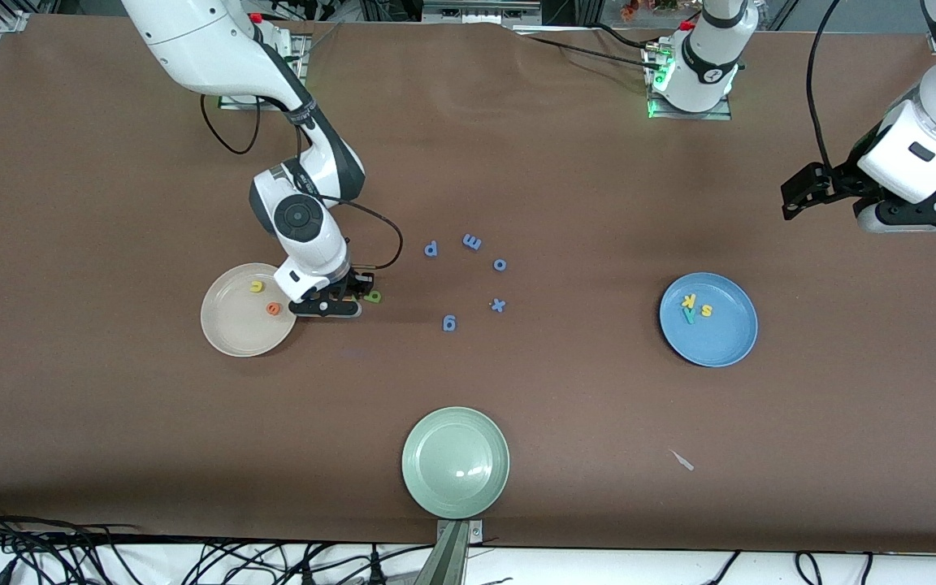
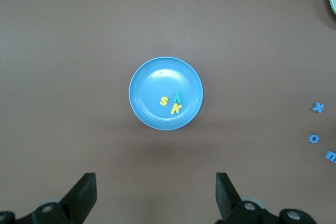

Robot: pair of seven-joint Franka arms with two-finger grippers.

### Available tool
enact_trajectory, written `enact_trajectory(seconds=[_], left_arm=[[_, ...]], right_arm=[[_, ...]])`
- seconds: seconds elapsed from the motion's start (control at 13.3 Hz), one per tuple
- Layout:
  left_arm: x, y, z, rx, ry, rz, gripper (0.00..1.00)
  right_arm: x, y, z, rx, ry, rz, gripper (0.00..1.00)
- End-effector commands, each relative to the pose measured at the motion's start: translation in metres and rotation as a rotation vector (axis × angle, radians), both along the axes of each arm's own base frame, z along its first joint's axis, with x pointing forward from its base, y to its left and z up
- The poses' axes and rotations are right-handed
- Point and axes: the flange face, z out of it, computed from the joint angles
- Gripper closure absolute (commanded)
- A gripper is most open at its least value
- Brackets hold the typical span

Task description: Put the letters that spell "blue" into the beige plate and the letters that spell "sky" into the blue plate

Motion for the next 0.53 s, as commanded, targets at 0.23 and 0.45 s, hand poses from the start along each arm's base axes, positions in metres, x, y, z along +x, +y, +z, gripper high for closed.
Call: enact_trajectory(seconds=[0.23,0.45], left_arm=[[-0.0018,-0.0018,0.0051,-0.023,0.002,0.006,0.00],[-0.0018,-0.0018,0.0051,-0.022,0.002,0.008,0.00]], right_arm=[[0.0048,0.0026,-0.0002,0.012,-0.009,-0.007,0.81],[0.0061,0.0021,0.0036,0.014,-0.014,0.002,0.96]])
